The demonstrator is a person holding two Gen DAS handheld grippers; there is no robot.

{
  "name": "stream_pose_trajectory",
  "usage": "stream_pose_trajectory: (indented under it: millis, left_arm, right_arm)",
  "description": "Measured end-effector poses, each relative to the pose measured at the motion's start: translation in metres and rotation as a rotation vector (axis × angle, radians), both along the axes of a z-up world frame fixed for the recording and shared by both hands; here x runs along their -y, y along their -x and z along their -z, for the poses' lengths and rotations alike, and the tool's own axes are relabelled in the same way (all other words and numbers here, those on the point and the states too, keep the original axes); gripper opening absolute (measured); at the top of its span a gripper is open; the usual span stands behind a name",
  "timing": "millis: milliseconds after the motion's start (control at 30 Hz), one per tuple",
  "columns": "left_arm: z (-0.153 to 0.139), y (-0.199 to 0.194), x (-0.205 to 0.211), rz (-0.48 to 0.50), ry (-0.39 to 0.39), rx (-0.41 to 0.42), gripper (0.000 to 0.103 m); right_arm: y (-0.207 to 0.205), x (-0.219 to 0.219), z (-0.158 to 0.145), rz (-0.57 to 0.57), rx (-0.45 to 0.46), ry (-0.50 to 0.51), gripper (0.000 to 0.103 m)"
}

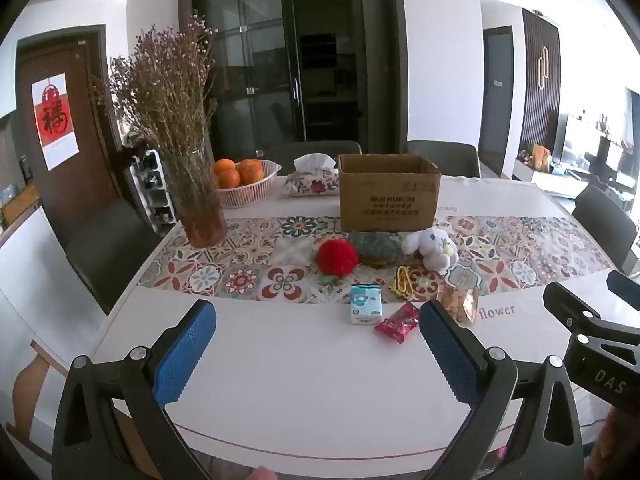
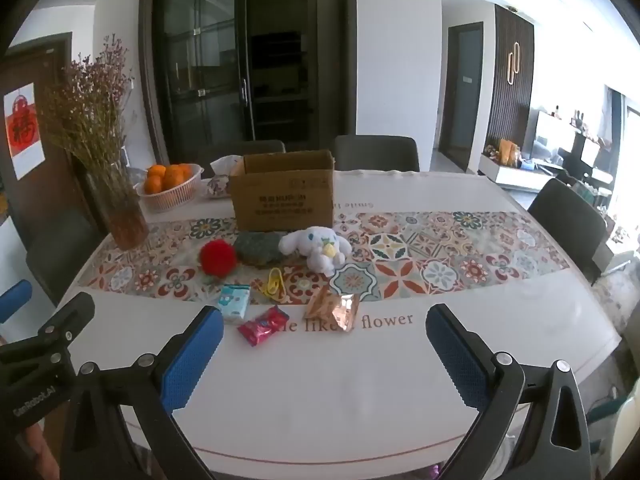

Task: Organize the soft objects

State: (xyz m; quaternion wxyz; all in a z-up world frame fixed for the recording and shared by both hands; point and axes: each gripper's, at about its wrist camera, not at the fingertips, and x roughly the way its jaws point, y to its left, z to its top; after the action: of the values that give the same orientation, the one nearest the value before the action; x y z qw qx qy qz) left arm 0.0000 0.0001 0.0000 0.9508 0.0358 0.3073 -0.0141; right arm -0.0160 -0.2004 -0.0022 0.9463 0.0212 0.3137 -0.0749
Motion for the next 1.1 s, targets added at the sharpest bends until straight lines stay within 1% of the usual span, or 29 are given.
stream_pose_trajectory:
  millis: [167, 333, 400, 600, 667, 1100]
  left_arm:
    - [0.0, -0.002, -0.002, -0.01, -0.001, 0.011, 0.103]
    - [-0.006, 0.006, -0.002, -0.009, 0.0, 0.034, 0.103]
    - [-0.011, 0.003, 0.0, -0.008, 0.001, 0.031, 0.103]
    - [-0.009, 0.002, 0.002, 0.002, 0.0, 0.039, 0.103]
    - [-0.009, 0.001, 0.003, 0.002, -0.001, 0.04, 0.103]
    - [-0.009, -0.002, 0.003, 0.015, 0.006, 0.037, 0.103]
  right_arm:
    - [0.0, 0.001, 0.0, 0.002, 0.002, -0.003, 0.103]
    - [0.0, -0.001, 0.0, 0.002, 0.006, -0.002, 0.103]
    - [-0.001, -0.001, 0.003, 0.004, 0.005, -0.007, 0.103]
    - [-0.002, -0.002, 0.002, 0.009, 0.009, -0.014, 0.103]
    - [-0.002, 0.003, -0.001, 0.009, 0.006, -0.025, 0.103]
    - [-0.005, 0.003, 0.0, 0.008, 0.004, -0.028, 0.103]
